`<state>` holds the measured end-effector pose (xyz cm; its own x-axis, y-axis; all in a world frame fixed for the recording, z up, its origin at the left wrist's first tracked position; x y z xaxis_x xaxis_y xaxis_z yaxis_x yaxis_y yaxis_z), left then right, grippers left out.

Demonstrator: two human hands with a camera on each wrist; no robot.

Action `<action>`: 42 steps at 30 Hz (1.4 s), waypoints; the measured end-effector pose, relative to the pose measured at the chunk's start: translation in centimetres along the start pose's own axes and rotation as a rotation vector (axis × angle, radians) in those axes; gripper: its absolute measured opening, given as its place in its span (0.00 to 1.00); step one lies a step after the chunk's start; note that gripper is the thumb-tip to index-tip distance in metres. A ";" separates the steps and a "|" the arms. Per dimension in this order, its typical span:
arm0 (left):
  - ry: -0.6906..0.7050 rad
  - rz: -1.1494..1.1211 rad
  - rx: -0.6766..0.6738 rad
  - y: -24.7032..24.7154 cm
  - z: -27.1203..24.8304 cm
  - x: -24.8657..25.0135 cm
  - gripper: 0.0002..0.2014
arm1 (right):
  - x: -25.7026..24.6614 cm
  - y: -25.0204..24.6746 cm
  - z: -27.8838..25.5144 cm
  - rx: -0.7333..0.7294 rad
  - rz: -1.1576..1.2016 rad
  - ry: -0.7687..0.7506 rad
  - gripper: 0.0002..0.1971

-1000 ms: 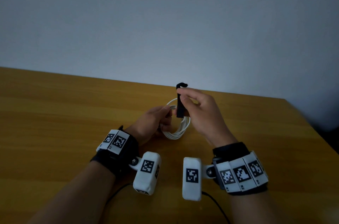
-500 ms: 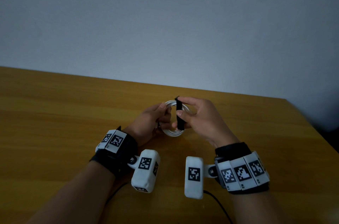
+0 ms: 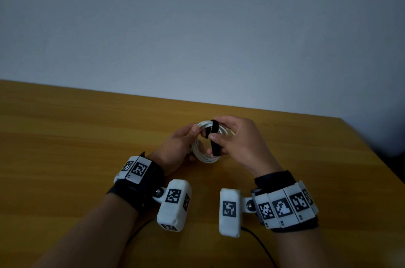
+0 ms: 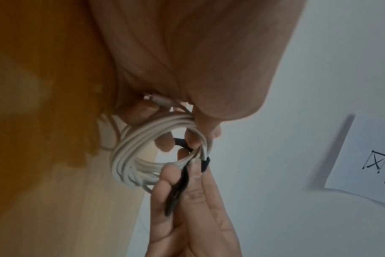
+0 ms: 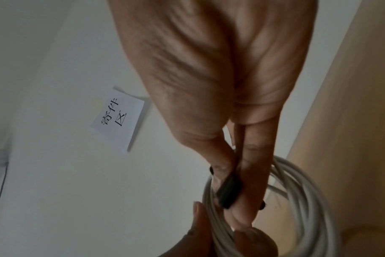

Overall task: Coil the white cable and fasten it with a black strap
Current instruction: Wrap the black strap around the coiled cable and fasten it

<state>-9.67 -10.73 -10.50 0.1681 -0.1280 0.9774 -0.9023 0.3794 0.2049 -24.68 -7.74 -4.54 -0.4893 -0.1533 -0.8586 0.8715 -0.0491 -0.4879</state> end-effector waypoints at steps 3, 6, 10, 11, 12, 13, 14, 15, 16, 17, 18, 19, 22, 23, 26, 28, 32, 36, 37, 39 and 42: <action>0.014 -0.003 -0.023 0.3 -0.1 0.3 0.17 | 0.1 -0.1 -0.2 0.004 0.021 0.015 0.22; 0.012 -0.005 -0.040 0.4 -0.2 0.4 0.17 | 0.0 0.1 -0.4 -0.024 0.089 0.042 0.20; -0.010 -0.011 -0.024 0.3 -0.2 0.5 0.17 | -0.2 0.3 -0.4 -0.022 0.043 0.046 0.20; -0.012 -0.012 -0.025 0.3 -0.2 0.5 0.17 | -0.2 0.3 -0.4 -0.021 0.038 0.047 0.20; -0.010 -0.008 -0.025 0.3 -0.2 0.5 0.17 | -0.2 0.2 -0.4 -0.019 0.033 0.047 0.20; -0.009 -0.002 -0.024 0.3 -0.2 0.5 0.17 | -0.2 0.2 -0.4 -0.017 0.027 0.047 0.20; -0.009 0.004 -0.021 0.3 -0.2 0.5 0.17 | -0.3 0.2 -0.5 -0.015 0.022 0.047 0.20; -0.010 0.009 -0.017 0.3 -0.2 0.6 0.17 | -0.4 0.2 -0.5 -0.013 0.019 0.047 0.20; -0.011 0.010 -0.012 0.3 -0.1 0.5 0.17 | -0.5 0.1 -0.5 -0.010 0.018 0.047 0.20; -0.013 0.010 -0.008 0.3 -0.1 0.5 0.18 | -0.6 0.0 -0.6 -0.007 0.017 0.044 0.20; -0.017 0.007 -0.005 0.3 -0.1 0.5 0.18 | -0.7 0.0 -0.7 -0.003 0.008 0.037 0.19; -0.020 0.003 -0.002 0.3 -0.1 0.5 0.18 | -0.8 -0.2 -0.8 0.001 -0.010 0.028 0.19; -0.015 0.002 -0.001 0.3 0.0 0.5 0.18 | -1.0 -0.5 -0.9 0.019 -0.071 0.010 0.19; -0.011 0.001 -0.001 0.3 0.0 0.5 0.18 | -1.0 -0.6 -1.0 0.024 -0.086 0.002 0.19; -0.002 -0.001 -0.001 0.1 0.1 0.4 0.19 | -1.2 -0.7 -1.0 0.037 -0.132 -0.021 0.19; 0.001 0.004 -0.008 0.2 0.0 0.5 0.19 | -1.3 -1.0 -1.0 0.043 -0.187 -0.038 0.19; -0.011 -0.001 -0.023 0.2 -0.1 0.7 0.19 | -1.4 -1.2 -1.0 0.050 -0.345 -0.087 0.18; -0.030 0.011 -0.041 0.3 -0.2 0.7 0.20 | -1.8 -1.4 -1.0 0.097 -0.539 -0.090 0.17; -0.032 0.012 -0.045 0.3 -0.2 0.7 0.20 | -2.0 -1.5 -1.1 0.106 -0.589 -0.092 0.16; -0.031 0.017 -0.052 0.4 -0.1 0.8 0.20 | -2.5 -1.6 -1.2 0.120 -0.651 -0.094 0.14; -0.034 0.013 -0.061 0.5 -0.2 0.9 0.20 | -3.0 -1.7 -1.4 0.113 -0.701 -0.089 0.14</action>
<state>-9.92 -10.47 -9.54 0.1426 -0.1532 0.9779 -0.8780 0.4366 0.1964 -24.70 -5.81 -1.34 -0.9351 -0.1283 -0.3304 0.3533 -0.2664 -0.8968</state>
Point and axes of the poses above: each hand's wrist, its own z-axis towards the middle knuckle, its own y-axis out of the palm, x = y × z, the point moved 4 cm from there along z, towards the middle knuckle, and after that the axes turned 4 degrees about -y, right-handed, at the moved point
